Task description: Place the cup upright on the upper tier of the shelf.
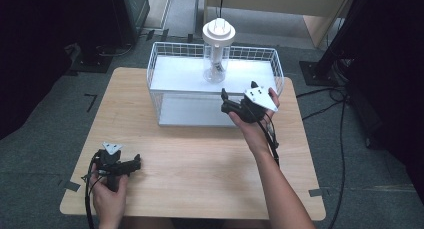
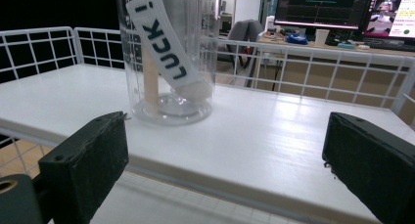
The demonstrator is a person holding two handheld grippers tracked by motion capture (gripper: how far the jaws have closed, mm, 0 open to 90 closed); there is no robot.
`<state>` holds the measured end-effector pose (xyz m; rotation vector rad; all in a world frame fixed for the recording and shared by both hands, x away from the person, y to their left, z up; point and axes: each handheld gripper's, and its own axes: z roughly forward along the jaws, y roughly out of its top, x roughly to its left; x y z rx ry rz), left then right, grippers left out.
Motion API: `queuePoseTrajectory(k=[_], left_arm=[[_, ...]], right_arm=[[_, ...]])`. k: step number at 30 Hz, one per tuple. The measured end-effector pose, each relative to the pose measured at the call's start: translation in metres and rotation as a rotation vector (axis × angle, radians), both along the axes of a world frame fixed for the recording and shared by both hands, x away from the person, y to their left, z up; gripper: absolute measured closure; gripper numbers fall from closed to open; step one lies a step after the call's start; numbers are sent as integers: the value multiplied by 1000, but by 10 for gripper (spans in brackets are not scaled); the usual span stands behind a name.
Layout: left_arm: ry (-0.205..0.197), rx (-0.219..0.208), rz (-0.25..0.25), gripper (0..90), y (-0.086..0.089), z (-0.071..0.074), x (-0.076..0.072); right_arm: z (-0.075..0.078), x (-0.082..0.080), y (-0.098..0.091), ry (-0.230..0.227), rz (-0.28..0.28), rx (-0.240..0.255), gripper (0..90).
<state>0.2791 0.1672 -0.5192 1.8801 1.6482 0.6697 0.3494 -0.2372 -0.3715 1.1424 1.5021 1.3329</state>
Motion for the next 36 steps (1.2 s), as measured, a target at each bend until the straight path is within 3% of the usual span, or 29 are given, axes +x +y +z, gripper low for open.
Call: queuePoseTrajectory(k=[15, 25, 36], left_arm=[[3, -1, -20, 0, -3, 0, -1], [4, 0, -21, 0, -2, 0, -1], [3, -1, -20, 0, -3, 0, -1]], right_arm=[[-30, -47, -36, 30, -5, 5, 34], [-47, -76, -69, 63, -31, 30, 34], [-78, -113, -112, 101, -65, 45, 34]])
